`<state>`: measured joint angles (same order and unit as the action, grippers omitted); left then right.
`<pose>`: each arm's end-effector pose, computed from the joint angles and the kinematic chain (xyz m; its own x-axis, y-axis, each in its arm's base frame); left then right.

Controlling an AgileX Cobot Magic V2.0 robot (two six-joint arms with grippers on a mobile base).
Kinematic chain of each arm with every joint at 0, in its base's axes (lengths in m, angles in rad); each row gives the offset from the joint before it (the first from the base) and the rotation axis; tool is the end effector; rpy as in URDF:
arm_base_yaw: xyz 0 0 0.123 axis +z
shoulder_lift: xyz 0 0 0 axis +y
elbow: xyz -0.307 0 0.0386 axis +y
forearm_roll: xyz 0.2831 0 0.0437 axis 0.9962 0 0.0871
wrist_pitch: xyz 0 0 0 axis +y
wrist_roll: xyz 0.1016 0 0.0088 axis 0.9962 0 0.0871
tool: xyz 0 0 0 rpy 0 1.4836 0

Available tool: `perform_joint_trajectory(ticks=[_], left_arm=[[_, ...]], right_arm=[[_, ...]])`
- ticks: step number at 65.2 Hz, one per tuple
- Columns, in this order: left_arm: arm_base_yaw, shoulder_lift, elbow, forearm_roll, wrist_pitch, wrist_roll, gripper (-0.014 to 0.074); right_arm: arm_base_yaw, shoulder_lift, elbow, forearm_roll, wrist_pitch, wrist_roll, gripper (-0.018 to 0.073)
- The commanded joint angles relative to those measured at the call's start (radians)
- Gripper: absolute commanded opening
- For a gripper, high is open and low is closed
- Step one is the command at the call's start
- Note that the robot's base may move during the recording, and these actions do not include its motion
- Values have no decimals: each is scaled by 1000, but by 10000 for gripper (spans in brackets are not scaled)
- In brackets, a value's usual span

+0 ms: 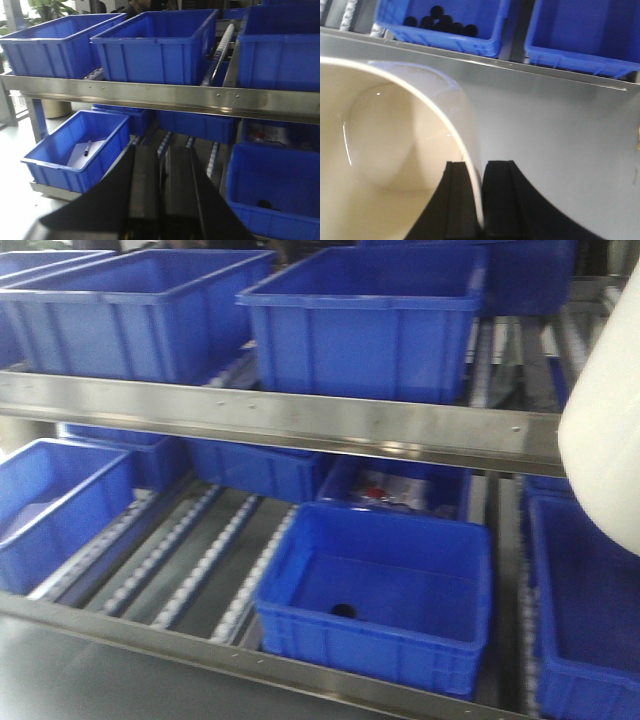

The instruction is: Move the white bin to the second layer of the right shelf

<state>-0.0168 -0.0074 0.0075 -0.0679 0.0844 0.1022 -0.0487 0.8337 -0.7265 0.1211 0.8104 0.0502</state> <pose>0.0778 -0.0019 0.2032 0.0037 0.0345 -0.9994 0.0224 0.9992 0.0346 0.1774 0.0003 0.3146 -0.7297 0.1687 -0.6626 0.0875 0.9842 0.1542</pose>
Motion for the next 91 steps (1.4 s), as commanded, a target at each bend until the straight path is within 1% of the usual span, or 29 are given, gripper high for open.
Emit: perform_joint_trajectory(ticks=[1,91], left_arm=[[0,-13,37,-6,-84,-3,85],[0,-13,37,-6,-84,-3,85]], right_arm=[[-5,-8,-28,9,-66,-4,53],[-5,-8,-28,9,-66,-4,53]])
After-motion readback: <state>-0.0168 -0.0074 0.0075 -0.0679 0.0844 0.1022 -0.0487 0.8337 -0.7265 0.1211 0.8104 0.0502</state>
